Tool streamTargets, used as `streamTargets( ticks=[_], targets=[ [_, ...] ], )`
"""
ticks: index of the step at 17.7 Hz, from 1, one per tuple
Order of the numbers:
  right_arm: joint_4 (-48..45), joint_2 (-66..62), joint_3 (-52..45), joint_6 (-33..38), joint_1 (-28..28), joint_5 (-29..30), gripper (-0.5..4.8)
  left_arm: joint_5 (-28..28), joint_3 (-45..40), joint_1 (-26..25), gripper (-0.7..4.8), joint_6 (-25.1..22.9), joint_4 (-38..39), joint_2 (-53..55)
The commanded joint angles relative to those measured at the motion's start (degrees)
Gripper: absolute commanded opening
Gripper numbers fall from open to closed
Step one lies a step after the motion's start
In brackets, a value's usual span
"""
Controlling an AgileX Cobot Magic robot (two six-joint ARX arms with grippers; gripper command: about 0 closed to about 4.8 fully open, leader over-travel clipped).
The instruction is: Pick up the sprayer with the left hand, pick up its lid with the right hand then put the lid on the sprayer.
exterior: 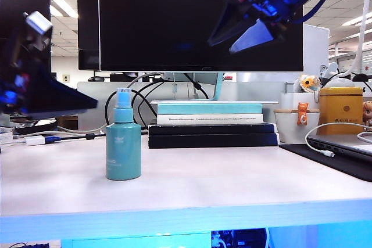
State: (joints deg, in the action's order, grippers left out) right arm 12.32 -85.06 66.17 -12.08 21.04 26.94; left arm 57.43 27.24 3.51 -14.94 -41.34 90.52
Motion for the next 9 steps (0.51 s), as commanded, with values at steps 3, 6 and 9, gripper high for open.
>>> streamTargets(
  ticks=[3,6,9],
  targets=[
    [-16.28,3.54,-5.55,9.7,-1.14,-7.76,2.61,-9.22,-4.5,-5.27,4.38,0.59,3.02,-12.31],
    [-22.08,7.98,-13.46,10.16,-1.14,-12.81,1.36,-12.94,-6.51,-9.51,4.25,5.6,1.68,-19.04],
    [-30.8,15.63,-22.27,10.86,-1.7,-18.25,1.34,-13.77,-8.46,-13.38,4.25,12.72,-5.07,-21.94]
  ],
)
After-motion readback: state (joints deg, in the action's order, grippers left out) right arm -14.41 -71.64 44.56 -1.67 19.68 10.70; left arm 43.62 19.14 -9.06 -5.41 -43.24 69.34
